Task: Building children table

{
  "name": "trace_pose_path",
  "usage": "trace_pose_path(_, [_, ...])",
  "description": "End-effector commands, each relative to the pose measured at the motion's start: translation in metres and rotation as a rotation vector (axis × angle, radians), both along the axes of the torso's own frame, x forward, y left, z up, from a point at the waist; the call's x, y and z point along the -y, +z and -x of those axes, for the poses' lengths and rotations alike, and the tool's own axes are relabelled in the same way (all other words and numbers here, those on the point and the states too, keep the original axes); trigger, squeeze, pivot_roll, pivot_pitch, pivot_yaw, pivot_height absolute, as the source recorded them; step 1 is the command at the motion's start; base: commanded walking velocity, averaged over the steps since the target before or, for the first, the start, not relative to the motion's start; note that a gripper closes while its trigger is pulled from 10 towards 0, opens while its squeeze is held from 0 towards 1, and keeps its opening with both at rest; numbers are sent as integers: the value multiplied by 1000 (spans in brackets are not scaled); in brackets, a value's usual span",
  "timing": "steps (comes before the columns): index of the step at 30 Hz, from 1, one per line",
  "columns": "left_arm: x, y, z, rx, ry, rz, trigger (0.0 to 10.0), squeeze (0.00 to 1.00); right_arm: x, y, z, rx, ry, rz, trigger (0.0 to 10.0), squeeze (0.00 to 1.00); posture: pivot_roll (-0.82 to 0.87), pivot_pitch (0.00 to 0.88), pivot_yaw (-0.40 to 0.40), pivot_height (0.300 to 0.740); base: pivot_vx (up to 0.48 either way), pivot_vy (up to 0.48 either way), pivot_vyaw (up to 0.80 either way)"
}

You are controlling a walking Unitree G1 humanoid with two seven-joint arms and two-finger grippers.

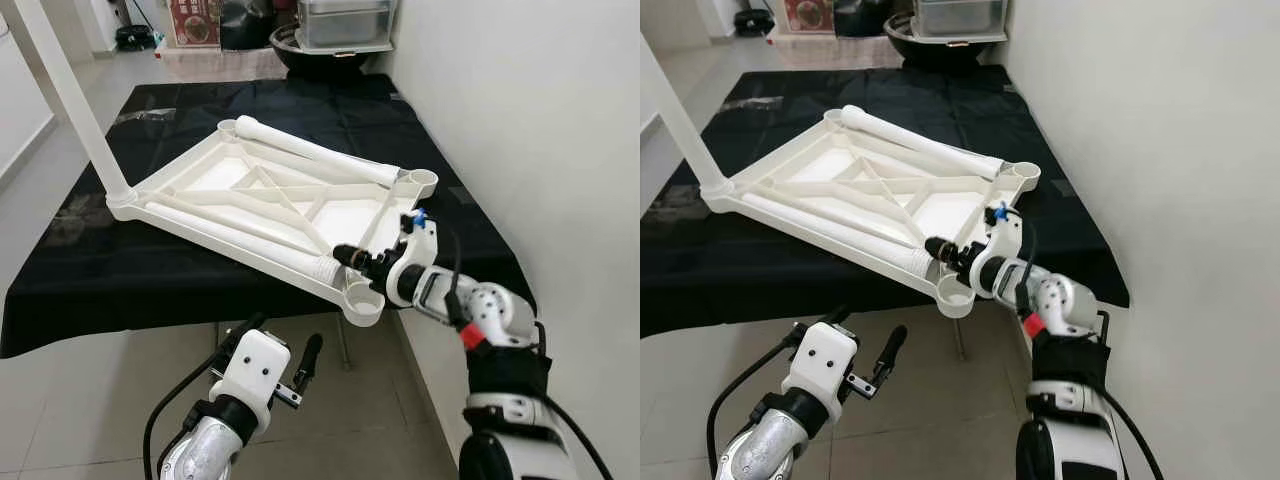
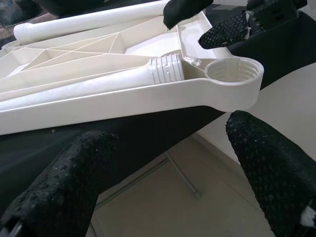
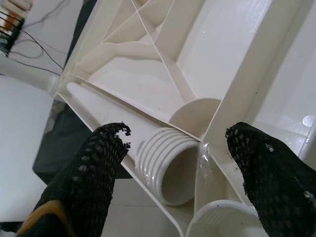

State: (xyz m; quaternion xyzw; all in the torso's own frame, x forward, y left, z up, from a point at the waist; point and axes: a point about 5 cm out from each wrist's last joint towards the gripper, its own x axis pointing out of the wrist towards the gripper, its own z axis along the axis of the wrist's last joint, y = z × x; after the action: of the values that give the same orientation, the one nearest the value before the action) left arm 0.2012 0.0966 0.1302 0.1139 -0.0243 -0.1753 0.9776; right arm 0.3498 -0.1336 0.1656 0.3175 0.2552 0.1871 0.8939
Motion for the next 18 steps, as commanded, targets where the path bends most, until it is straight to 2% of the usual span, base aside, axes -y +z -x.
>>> trace_pose_path(1, [-1, 0, 1, -5, -1, -15, 10000, 0, -4, -3, 0, -46, 11, -28, 10000, 0, 108, 77, -42, 740, 0, 0, 0])
trace_pose_path(7, [-1, 0, 1, -4, -2, -15, 10000, 0, -9, -2, 1, -83, 53, -46, 10000, 0, 109, 77, -43, 740, 0, 0, 0])
trace_pose_path(10, [-1, 0, 1, -6, 0, -15, 10000, 0, -16, 2, 4, -102, 98, -80, 10000, 0, 105, 80, -45, 740, 0, 0, 0])
trace_pose_path(18, [0, 0, 2, -6, 0, -14, 10000, 0, -29, 1, 6, -136, 123, -104, 10000, 0, 106, 81, -46, 740, 0, 0, 0])
